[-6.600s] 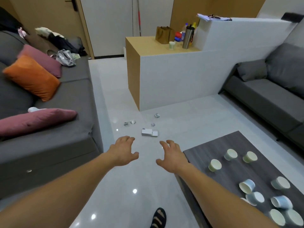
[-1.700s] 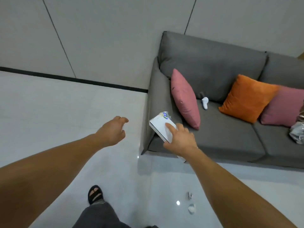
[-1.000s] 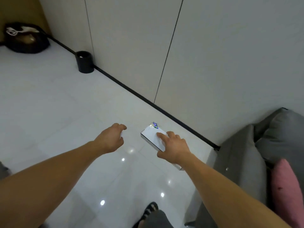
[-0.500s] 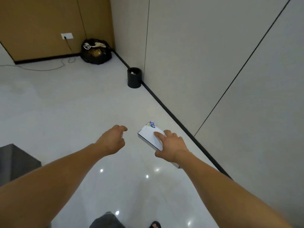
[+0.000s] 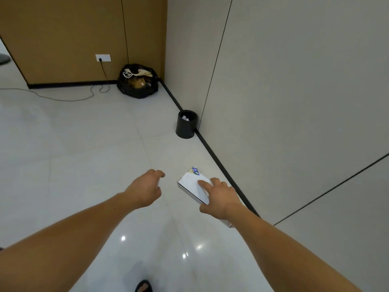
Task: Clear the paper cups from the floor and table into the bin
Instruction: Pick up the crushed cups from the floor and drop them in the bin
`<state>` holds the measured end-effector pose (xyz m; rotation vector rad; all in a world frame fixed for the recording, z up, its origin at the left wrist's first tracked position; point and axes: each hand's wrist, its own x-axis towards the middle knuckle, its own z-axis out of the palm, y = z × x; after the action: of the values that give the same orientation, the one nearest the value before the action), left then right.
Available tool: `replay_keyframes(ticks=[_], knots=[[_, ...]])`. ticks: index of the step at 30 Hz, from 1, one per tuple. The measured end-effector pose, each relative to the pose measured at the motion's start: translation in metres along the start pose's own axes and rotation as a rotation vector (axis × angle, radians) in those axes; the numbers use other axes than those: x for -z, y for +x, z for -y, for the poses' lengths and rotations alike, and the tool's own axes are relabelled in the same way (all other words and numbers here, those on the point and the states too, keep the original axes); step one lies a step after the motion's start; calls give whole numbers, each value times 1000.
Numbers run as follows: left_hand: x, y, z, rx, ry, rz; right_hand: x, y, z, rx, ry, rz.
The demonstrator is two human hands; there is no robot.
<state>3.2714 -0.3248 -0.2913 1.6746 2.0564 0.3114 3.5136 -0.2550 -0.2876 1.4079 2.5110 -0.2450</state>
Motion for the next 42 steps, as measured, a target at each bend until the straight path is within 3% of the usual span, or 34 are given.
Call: replay_keyframes(ticks=[20,24,33,42], knots=[[140,406,55,90,17,-11,124,429,-60,25,53,69],[155,481,73,92,-3,48,147,512,-67,7,32,101],[205,714,129,-15,-16,116,179,713,-69,-111,73,177],[226,909,132,-129,48,296,201,847,-94,-222,221,171]])
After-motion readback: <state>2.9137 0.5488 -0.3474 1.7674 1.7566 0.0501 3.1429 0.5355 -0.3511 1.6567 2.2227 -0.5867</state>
